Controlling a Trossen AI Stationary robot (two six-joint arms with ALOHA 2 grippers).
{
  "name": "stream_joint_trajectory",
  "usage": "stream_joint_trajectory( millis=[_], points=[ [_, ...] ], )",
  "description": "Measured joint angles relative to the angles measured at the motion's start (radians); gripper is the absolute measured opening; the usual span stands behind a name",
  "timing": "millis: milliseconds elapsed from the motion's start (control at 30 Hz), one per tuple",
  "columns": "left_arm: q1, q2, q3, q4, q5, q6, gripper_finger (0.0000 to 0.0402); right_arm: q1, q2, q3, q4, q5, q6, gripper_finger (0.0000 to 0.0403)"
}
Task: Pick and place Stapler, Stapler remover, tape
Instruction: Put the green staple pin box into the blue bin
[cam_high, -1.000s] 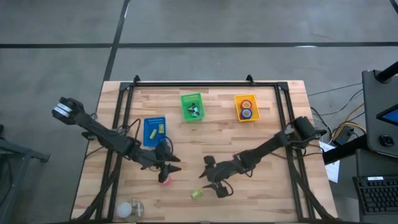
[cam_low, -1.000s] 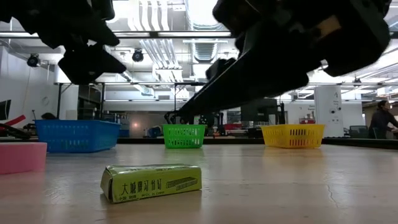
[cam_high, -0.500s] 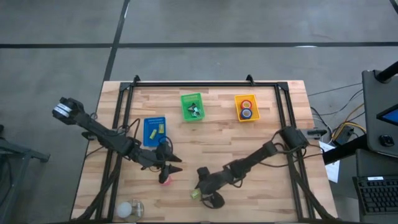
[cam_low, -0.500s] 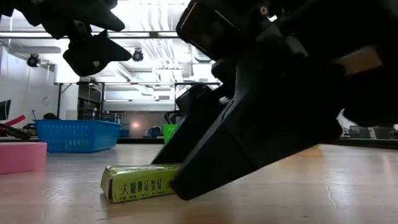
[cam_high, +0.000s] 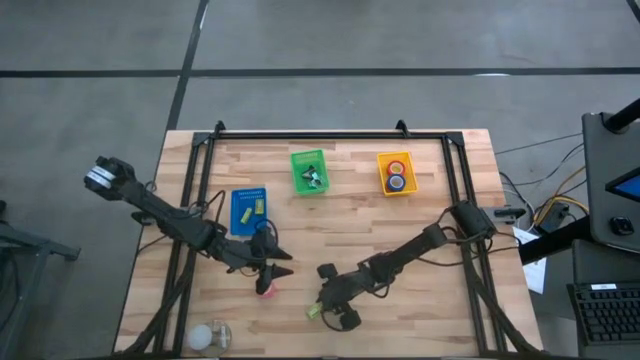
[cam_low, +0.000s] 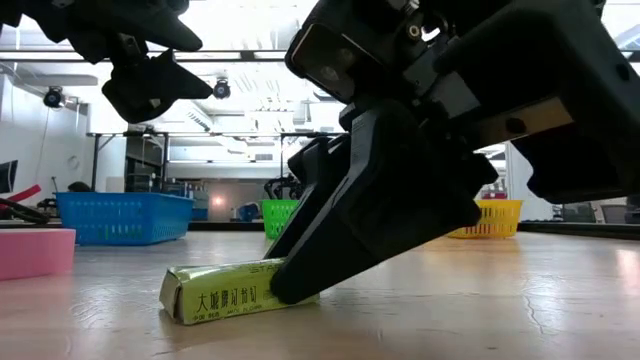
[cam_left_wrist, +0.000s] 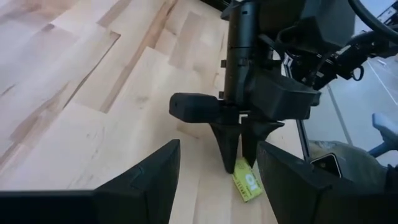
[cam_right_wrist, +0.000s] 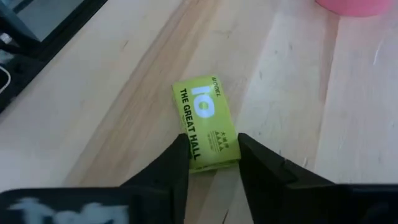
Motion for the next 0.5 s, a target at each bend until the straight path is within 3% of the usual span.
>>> stream_joint_trajectory(
  millis=[100,267,500],
  points=[
    [0.000,0.000,-0.001,0.000,-0.017,-0.025,0.0216,-0.001,-0.003,0.005,-0.008,0.000,-0.014,0.0094],
    [0.000,0.000,-0.002,0.001,-0.076,-0.155,0.0216,-0.010,-0.043,0.004,-0.067,0.029,-0.032,0.0108],
    [0.000,0.012,-0.003,0.048,-0.176,-0.254,0.0216,-0.015,-0.184,0.002,-0.258,0.245,-0.075,0.0118]
  ],
)
